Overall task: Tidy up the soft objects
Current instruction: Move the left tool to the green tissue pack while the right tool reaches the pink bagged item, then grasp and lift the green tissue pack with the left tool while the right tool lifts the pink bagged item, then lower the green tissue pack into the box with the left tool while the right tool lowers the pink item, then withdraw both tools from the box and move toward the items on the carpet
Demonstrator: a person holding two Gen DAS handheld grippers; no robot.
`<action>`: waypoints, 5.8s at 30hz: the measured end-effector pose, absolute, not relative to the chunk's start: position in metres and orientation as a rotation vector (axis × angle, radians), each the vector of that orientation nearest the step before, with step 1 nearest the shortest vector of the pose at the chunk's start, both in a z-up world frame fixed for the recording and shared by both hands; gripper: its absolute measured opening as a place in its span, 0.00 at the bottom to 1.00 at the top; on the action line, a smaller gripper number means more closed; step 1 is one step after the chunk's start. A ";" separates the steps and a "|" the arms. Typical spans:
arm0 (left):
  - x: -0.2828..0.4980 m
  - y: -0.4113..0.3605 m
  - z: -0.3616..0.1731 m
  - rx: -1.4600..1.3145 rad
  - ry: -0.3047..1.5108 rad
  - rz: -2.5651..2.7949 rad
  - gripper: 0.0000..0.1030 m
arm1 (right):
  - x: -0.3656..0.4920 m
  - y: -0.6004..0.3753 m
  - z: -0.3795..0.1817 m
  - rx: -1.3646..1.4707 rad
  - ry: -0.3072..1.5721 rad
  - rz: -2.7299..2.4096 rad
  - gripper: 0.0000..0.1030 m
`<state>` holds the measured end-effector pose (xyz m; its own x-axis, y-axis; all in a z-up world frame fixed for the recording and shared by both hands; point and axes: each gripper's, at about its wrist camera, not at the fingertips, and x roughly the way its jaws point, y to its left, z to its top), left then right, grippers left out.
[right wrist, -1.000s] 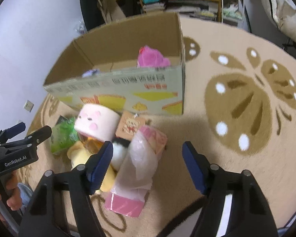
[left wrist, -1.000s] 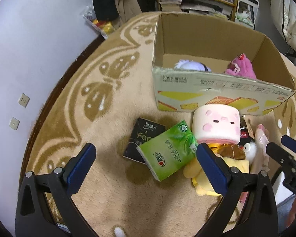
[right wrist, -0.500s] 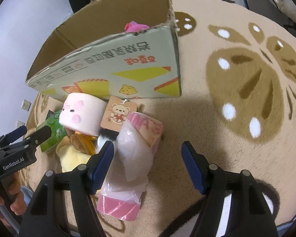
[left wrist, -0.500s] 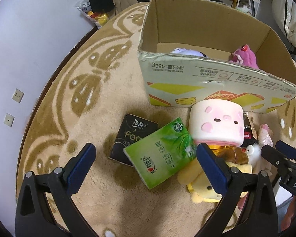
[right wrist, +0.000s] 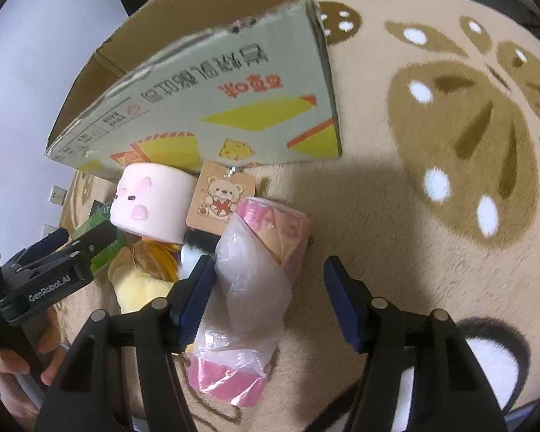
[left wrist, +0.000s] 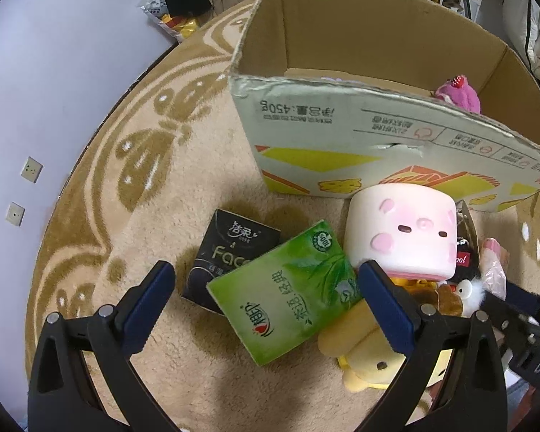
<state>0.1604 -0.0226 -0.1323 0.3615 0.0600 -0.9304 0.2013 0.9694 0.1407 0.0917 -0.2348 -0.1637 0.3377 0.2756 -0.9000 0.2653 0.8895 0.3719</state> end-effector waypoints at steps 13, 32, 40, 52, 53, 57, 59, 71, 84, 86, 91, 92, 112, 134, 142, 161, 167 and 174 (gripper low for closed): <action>0.167 -0.029 -0.142 0.243 1.202 -0.079 0.98 | 0.098 -0.218 -0.174 0.478 1.292 0.040 0.58; 0.152 -0.014 -0.121 0.115 1.161 -0.076 0.74 | 0.099 -0.220 -0.150 0.487 1.180 -0.013 0.48; 0.146 -0.004 -0.101 0.088 1.097 -0.045 0.74 | 0.094 -0.223 -0.126 0.480 1.103 -0.031 0.47; 0.127 0.009 -0.053 0.058 0.924 -0.015 0.74 | 0.078 -0.237 -0.087 0.427 0.975 -0.036 0.44; 0.126 0.011 -0.048 0.049 0.910 -0.017 0.74 | 0.076 -0.237 -0.082 0.419 0.956 -0.040 0.44; 0.122 0.017 -0.034 0.038 0.860 -0.008 0.74 | 0.070 -0.233 -0.064 0.382 0.895 -0.033 0.44; 0.121 0.018 -0.027 0.040 0.845 -0.005 0.74 | 0.066 -0.229 -0.054 0.360 0.862 -0.026 0.44; 0.119 0.010 -0.003 0.037 0.763 -0.042 0.74 | 0.066 -0.227 -0.021 0.338 0.744 -0.009 0.44; 0.131 -0.007 0.005 0.067 0.708 -0.065 0.75 | 0.076 -0.237 0.000 0.354 0.622 -0.001 0.44; 0.133 -0.012 0.006 0.083 0.692 -0.069 0.75 | 0.079 -0.238 0.000 0.358 0.611 0.000 0.44; 0.135 -0.025 0.006 0.135 0.648 -0.084 0.75 | 0.085 -0.240 0.001 0.364 0.579 0.010 0.44; 0.135 -0.027 0.005 0.143 0.642 -0.088 0.75 | 0.085 -0.240 0.001 0.364 0.572 0.010 0.44; 0.172 -0.069 -0.026 0.245 0.650 -0.134 0.75 | 0.123 -0.248 -0.014 0.405 0.555 0.062 0.44; 0.188 -0.071 -0.045 0.250 0.702 -0.140 0.78 | 0.155 -0.273 -0.060 0.577 0.691 0.043 0.50; 0.183 -0.076 -0.043 0.308 0.687 -0.127 0.83 | 0.153 -0.277 -0.056 0.563 0.690 0.016 0.65; 0.181 -0.040 -0.025 0.174 0.708 -0.068 0.99 | 0.142 -0.270 -0.043 0.474 0.687 -0.015 0.97; 0.168 -0.035 -0.017 0.173 0.709 -0.069 0.99 | 0.133 -0.271 -0.037 0.459 0.681 -0.023 0.98; 0.152 -0.021 -0.006 0.146 0.710 -0.063 0.99 | 0.119 -0.266 -0.031 0.450 0.683 -0.034 0.98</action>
<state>0.1523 -0.0215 -0.0062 0.7569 -0.0076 -0.6535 0.1067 0.9880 0.1121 0.1189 -0.2665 -0.0307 0.7790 0.1147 -0.6165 0.1760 0.9036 0.3905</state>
